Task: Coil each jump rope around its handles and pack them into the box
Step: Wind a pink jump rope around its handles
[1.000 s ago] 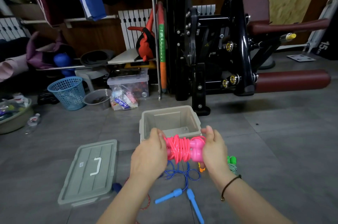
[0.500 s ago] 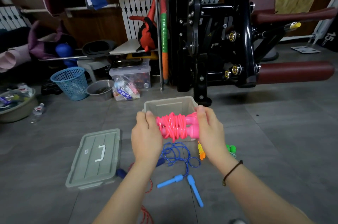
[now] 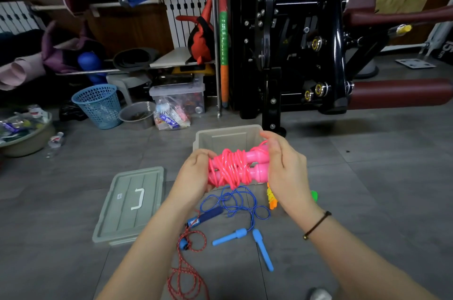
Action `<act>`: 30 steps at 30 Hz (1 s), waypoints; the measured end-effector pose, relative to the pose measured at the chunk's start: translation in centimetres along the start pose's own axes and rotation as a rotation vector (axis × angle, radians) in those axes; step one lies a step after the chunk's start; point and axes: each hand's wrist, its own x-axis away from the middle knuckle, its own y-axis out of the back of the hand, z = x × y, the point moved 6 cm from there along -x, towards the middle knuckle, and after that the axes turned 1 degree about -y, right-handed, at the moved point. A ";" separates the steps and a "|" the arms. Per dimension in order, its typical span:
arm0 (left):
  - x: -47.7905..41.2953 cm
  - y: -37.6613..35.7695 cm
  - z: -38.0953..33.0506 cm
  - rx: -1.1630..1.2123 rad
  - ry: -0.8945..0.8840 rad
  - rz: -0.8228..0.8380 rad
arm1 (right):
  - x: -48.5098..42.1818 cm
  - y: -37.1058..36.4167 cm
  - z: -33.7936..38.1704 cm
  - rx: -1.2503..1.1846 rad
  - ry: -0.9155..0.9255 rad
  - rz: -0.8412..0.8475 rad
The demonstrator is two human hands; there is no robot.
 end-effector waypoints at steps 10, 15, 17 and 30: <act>-0.1 -0.8 -1.7 0.328 -0.071 0.164 | -0.1 -1.0 -2.4 -0.307 -0.446 0.007; 1.2 -3.9 -1.2 0.663 0.137 0.464 | -0.5 -1.0 -3.3 -0.264 -0.448 0.039; 1.1 -4.1 -1.2 0.723 0.107 0.454 | -0.7 -1.0 -3.6 -0.239 -0.449 0.057; 1.0 -3.9 -1.2 0.719 -0.034 0.095 | -0.8 -1.9 -4.3 -0.048 -0.459 -0.074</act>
